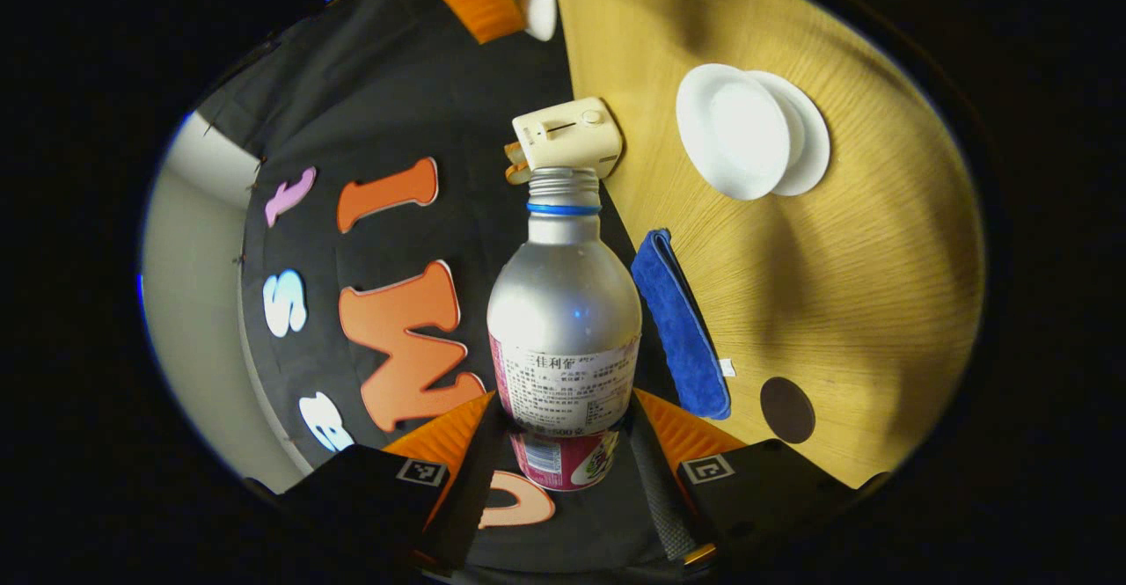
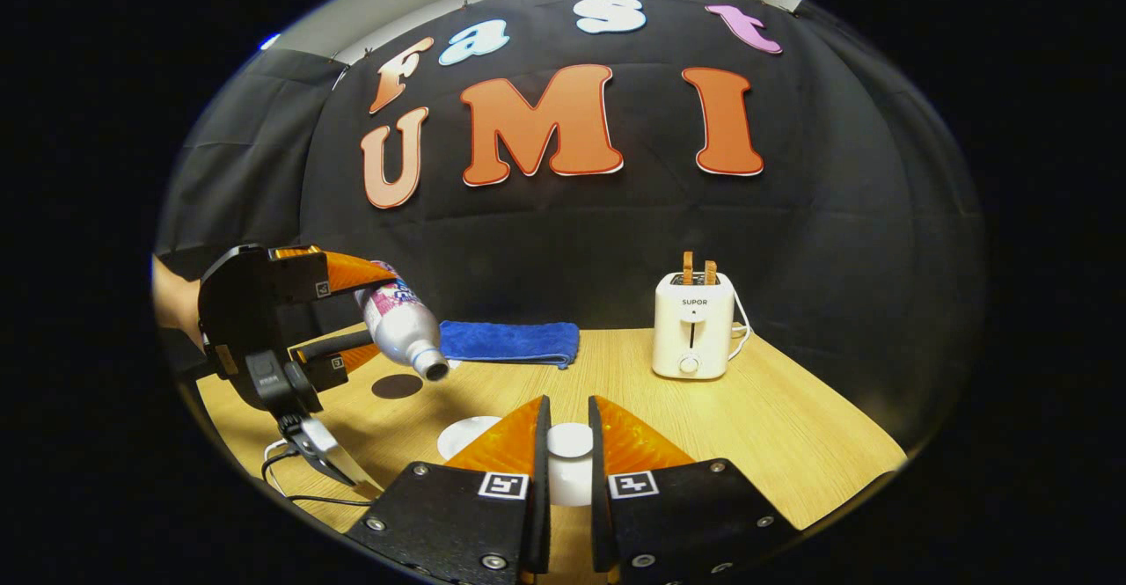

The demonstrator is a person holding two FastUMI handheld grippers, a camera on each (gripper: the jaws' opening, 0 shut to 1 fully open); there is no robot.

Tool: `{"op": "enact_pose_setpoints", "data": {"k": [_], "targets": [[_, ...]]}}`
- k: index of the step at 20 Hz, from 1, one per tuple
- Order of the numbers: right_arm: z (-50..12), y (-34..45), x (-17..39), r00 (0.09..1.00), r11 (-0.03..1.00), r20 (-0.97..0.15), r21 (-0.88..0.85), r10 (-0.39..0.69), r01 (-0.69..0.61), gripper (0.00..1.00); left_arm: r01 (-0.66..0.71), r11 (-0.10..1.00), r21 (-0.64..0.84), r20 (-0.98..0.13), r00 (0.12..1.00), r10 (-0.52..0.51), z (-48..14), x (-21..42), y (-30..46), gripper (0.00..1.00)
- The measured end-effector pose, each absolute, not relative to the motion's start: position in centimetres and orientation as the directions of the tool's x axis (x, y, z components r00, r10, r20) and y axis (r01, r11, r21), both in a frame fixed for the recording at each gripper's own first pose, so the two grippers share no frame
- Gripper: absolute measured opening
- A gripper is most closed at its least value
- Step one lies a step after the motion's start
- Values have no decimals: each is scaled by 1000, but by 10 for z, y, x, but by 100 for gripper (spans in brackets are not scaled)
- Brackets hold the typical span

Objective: Open the teacup lid with one hand, grasp the water bottle and pour water into the teacup with the other hand; after pouring, place the water bottle on the coaster and then close the teacup lid.

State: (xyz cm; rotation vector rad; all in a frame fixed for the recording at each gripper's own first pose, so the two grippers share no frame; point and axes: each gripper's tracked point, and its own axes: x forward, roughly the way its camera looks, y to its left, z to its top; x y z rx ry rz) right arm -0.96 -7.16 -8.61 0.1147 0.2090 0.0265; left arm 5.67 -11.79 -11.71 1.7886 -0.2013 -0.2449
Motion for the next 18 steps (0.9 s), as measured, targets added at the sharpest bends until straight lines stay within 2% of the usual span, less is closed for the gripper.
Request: {"op": "enact_pose_setpoints", "data": {"k": [5, 10, 13, 16, 18], "targets": [[-85, -62, 2, 977, 992, -206, 122, 46, -21, 19, -19, 46, 999, 30, 969, -246, -90, 61, -95, 81], [-81, -46, 13, 978, 992, -201, 121, 61, -37, 19, 10, 379, 925, 61, 983, -174, -81, 75, -58, 81], [-80, -38, 19, 976, 991, -204, 127, 70, -45, 19, 22, 577, 817, 56, 991, -118, -79, 89, -36, 80], [-79, -28, 25, 977, 990, -198, 127, 82, -57, 19, 10, 770, 638, 47, 998, -52, -77, 109, -14, 81], [-84, -20, 31, 975, 990, -205, 126, 91, -66, 19, 5, 851, 525, 38, 999, -30, -81, 113, -6, 81]]}}
